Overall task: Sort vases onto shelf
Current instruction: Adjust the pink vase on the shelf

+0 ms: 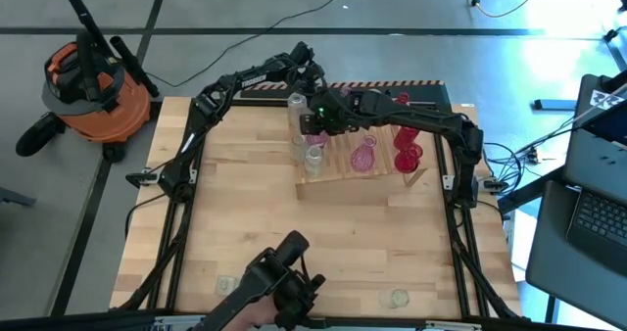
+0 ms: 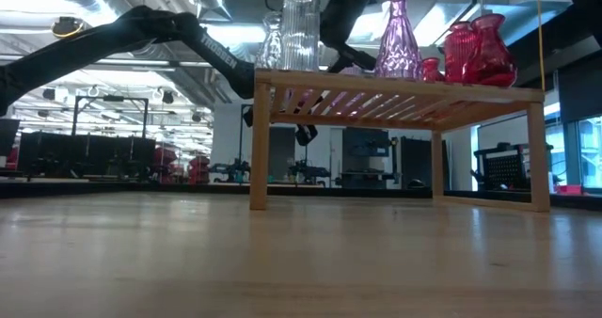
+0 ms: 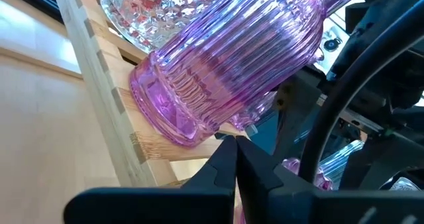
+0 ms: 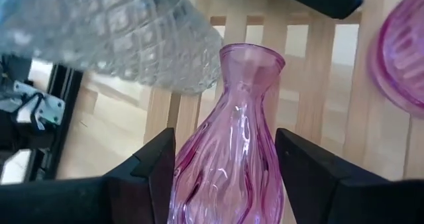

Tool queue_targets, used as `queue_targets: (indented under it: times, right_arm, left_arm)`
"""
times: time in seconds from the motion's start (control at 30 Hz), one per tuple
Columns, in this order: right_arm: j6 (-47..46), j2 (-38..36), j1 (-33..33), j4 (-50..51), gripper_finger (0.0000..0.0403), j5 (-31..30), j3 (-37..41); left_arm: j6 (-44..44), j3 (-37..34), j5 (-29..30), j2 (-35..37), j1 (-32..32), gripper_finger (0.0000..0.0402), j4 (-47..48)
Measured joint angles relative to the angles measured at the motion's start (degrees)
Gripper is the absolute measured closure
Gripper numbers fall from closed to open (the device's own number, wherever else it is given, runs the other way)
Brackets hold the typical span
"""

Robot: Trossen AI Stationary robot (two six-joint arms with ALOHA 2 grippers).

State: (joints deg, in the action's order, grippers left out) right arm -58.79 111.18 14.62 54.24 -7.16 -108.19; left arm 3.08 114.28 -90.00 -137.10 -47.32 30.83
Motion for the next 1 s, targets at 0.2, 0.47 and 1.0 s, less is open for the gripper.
queue_targets:
  times: [0.2,0.47,1.0]
  right_arm:
    - [5.45,0.25,-0.05,3.61,0.0196,-1.82,-2.31]
    - [9.81,0.28,-0.03,8.53,0.0196,-2.01,-3.81]
    - [13.96,-1.22,0.04,12.75,0.0196,-2.96,-3.83]
  left_arm:
    - [-0.03,0.0,0.0,0.0,-0.6,0.0401,0.0]
    - [-0.07,0.0,0.0,0.0,-1.24,0.0401,0.0]
    - [-0.03,0.0,0.0,-0.02,-1.56,0.0402,-0.02]
